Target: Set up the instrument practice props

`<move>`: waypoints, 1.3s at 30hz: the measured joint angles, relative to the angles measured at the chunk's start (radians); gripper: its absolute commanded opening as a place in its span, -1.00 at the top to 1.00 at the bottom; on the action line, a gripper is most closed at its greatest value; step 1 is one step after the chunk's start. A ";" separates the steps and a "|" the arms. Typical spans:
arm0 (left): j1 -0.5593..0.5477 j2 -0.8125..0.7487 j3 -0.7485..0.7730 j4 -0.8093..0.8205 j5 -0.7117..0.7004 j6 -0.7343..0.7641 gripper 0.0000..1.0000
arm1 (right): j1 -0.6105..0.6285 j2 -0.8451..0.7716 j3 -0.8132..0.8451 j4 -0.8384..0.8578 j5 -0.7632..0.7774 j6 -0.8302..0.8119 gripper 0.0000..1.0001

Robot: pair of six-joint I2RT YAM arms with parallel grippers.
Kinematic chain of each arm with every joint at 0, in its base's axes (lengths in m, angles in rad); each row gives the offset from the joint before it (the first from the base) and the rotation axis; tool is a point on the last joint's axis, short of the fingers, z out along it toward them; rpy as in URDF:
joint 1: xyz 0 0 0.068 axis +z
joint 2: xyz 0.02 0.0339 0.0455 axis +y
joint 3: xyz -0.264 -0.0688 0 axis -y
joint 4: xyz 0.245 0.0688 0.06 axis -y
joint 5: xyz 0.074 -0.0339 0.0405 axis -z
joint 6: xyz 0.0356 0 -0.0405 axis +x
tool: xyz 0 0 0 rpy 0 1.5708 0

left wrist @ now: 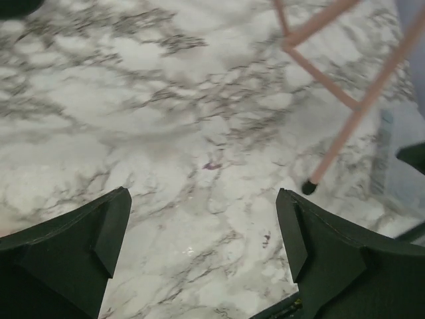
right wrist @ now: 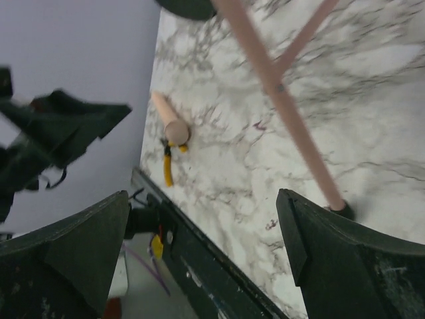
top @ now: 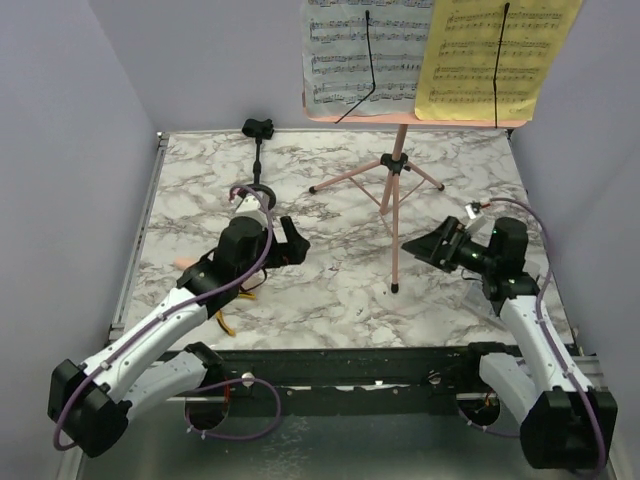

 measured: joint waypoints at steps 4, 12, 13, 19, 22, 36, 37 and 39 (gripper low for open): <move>0.205 0.079 -0.006 -0.060 0.006 -0.119 -0.98 | 0.215 0.075 -0.006 0.116 0.027 0.025 -0.99; 0.509 0.299 0.107 -0.079 0.012 -0.573 -0.98 | 0.254 0.053 -0.039 0.176 0.094 0.020 -0.99; 0.536 0.351 0.138 -0.080 0.019 -0.638 -0.98 | 0.254 0.045 -0.038 0.169 0.101 0.010 -0.99; 0.592 0.628 0.353 -0.072 0.011 -0.890 -0.98 | 0.254 -0.012 -0.021 0.109 0.133 -0.037 -0.99; 0.592 0.711 0.422 -0.063 0.007 -0.973 -0.98 | 0.254 -0.037 -0.017 0.090 0.144 -0.053 -0.99; 0.599 0.990 0.625 -0.188 0.085 -1.208 -0.38 | 0.254 -0.061 0.009 -0.003 0.174 -0.077 -0.99; 0.599 0.991 0.625 -0.196 0.085 -1.211 -0.32 | 0.254 -0.064 0.013 -0.005 0.176 -0.076 -0.99; 0.599 0.991 0.625 -0.206 0.086 -1.211 -0.08 | 0.254 -0.071 0.015 -0.006 0.178 -0.076 -0.99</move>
